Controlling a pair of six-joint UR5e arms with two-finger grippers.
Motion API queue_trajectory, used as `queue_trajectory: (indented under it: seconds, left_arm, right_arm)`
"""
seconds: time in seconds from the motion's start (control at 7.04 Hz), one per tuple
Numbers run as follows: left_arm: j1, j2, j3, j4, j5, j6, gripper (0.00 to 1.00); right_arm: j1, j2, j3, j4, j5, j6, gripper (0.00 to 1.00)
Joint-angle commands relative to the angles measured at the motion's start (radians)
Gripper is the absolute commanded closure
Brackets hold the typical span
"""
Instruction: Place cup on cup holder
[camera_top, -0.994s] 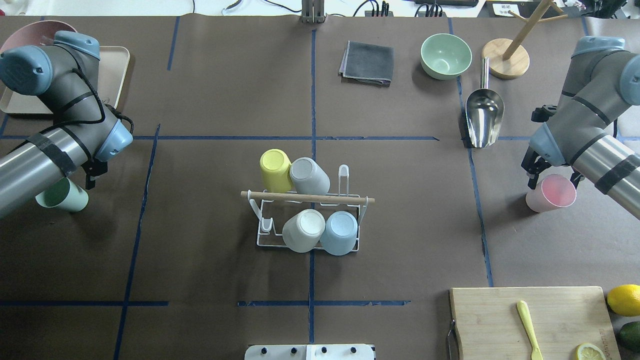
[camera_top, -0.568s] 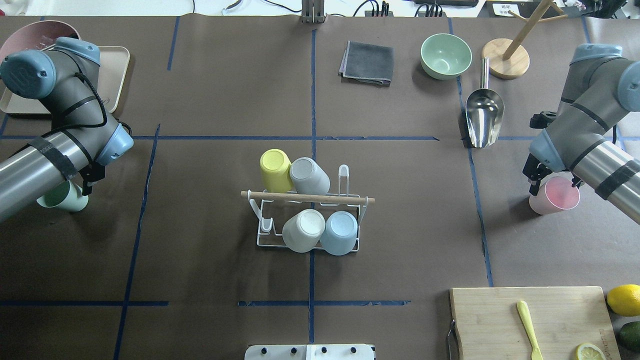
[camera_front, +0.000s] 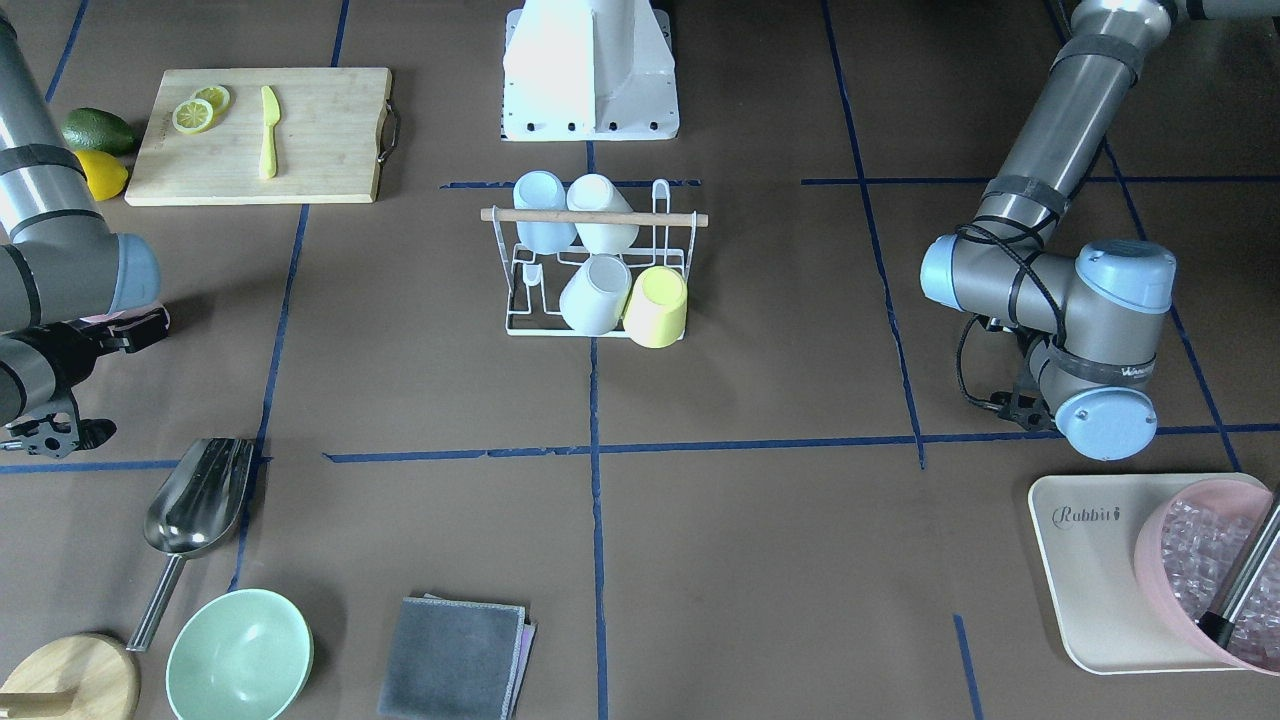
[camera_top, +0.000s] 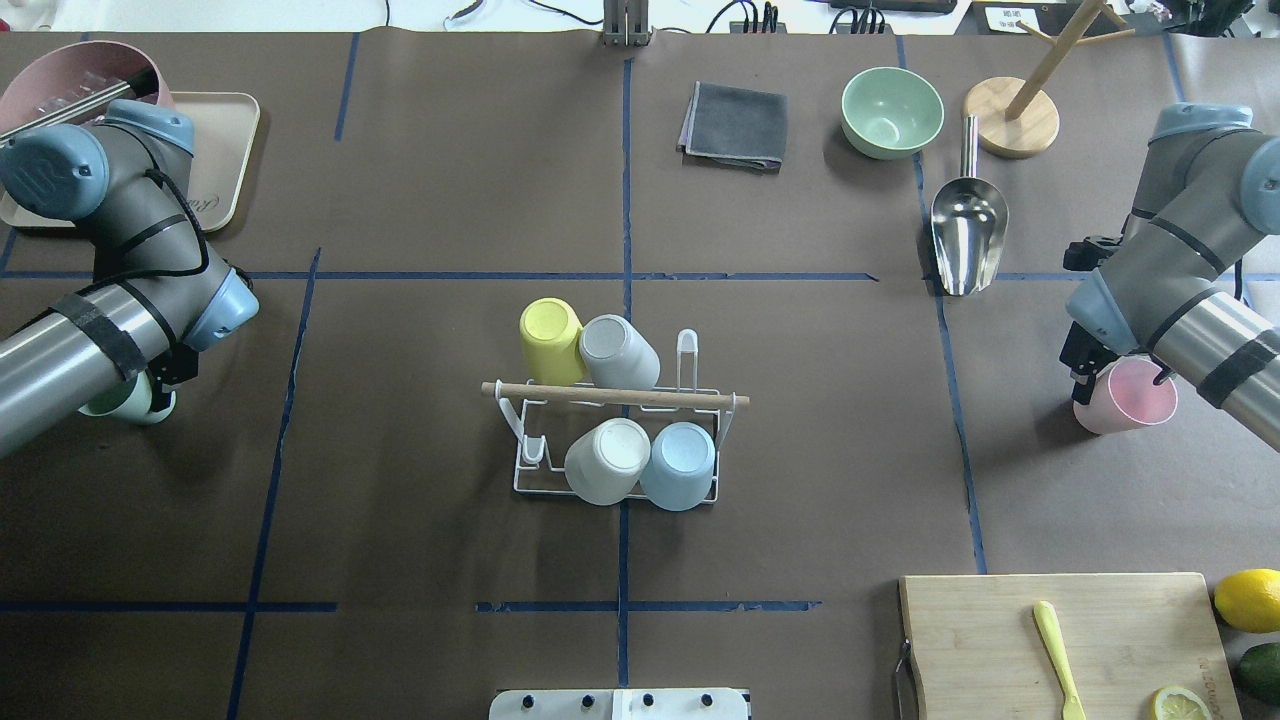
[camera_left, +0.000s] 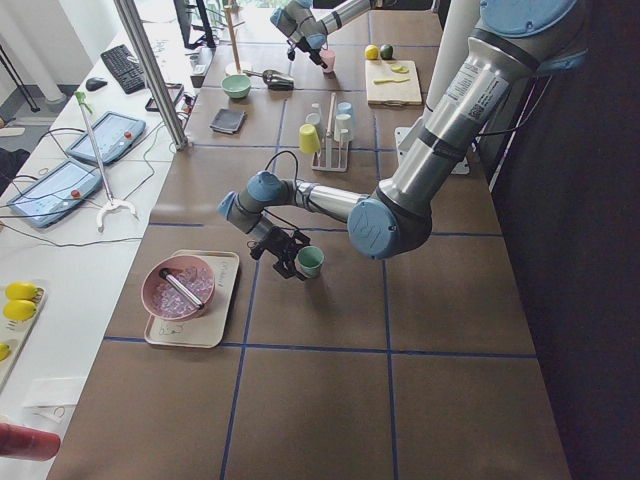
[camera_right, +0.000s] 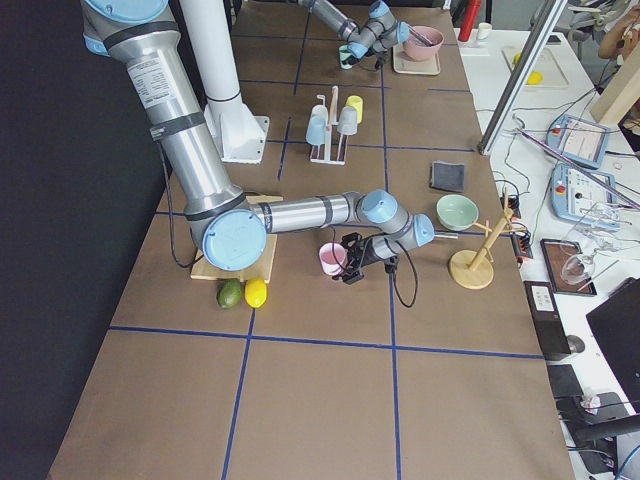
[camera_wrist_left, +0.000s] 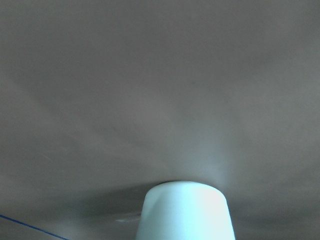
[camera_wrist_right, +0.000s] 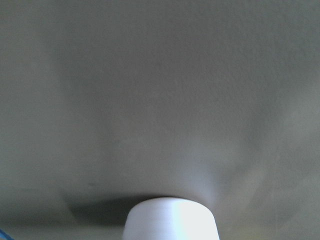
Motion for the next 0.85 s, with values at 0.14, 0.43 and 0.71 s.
queue_trajectory:
  seconds: [0.14, 0.43, 0.71]
  left_arm:
    - [0.007, 0.009, -0.003, 0.001, -0.002, 0.003, 0.17]
    - [0.007, 0.004, -0.017, 0.019, -0.010, 0.071, 0.92]
    - [0.000, 0.001, -0.097, 0.059, -0.047, 0.067, 0.93]
  right_arm:
    - [-0.040, 0.001, -0.024, -0.004, 0.029, -0.005, 0.00]
    - [-0.046, 0.001, -0.024, -0.011, 0.029, -0.004, 0.51]
    - [-0.034, 0.002, -0.021, -0.049, 0.020, -0.004, 1.00]
